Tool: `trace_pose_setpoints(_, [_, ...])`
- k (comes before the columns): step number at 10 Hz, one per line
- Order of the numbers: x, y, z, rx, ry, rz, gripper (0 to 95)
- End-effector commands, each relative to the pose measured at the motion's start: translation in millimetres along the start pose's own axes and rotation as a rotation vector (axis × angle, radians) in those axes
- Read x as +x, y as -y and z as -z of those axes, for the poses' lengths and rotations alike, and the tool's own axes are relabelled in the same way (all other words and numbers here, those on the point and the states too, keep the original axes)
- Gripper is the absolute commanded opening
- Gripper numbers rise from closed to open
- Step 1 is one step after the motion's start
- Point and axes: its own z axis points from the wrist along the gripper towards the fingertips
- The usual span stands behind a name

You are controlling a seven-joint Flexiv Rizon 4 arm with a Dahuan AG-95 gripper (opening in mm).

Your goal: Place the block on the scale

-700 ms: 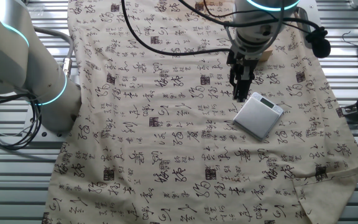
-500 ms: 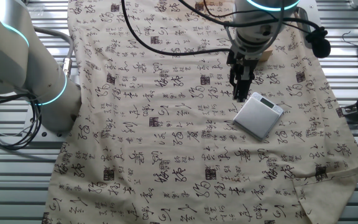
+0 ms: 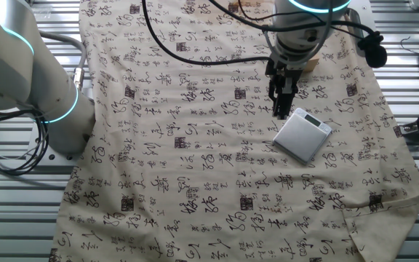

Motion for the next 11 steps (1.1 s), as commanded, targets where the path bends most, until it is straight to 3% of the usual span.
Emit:
trace_pose_setpoints(1, [0.0,0.0,0.0,0.105,-0.025,0.109,0.0])
trace_pose_setpoints(2, [0.2,-0.2,0.7,0.083,-0.025,0.101,0.0])
trace_pose_setpoints(11, [0.6,-0.7,2.0,0.089,-0.028,0.092,0.0])
